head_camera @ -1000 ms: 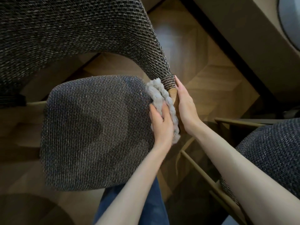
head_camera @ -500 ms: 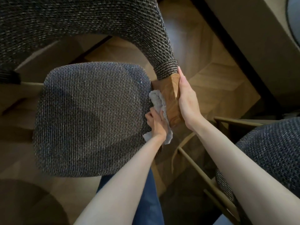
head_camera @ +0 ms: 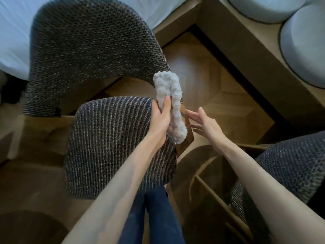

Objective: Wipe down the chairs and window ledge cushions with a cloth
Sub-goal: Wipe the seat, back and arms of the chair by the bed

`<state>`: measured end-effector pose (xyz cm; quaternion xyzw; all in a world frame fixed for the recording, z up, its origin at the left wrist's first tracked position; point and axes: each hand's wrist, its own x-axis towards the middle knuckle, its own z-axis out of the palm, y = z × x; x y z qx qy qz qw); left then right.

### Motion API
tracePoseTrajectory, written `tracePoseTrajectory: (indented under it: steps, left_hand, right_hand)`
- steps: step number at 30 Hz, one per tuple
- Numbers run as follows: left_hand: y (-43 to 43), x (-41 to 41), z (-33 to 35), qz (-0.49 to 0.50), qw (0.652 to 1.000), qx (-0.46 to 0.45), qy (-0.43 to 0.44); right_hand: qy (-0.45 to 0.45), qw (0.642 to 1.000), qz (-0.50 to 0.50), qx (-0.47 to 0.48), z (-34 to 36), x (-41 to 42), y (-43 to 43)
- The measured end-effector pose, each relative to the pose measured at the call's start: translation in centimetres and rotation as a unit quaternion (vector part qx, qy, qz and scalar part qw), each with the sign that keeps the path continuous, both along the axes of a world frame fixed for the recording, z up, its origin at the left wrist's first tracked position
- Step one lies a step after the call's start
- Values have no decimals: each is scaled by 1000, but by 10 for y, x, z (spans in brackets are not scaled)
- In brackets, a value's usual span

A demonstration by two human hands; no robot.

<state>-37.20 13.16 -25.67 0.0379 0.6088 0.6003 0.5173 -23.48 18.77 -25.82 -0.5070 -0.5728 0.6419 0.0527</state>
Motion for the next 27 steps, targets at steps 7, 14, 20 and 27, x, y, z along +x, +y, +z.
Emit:
tracePoseTrajectory:
  steps: [7,14,20,27]
  left_hand:
    - [-26,-28,60,-34,993,6,-109]
    - [-57,-77,79,-60,994,-9,-93]
    - [-72,-144,99,-219,925,0,310]
    - [-75,-199,118,-464,788,98,393]
  right_hand:
    - [55,997,14,47,58,-27,-21]
    - [-9,971,101,217,101,-59,-26]
    - [-21,927,181,328,133,-98,-26]
    - [-20,925,141,352,162,-147,-34]
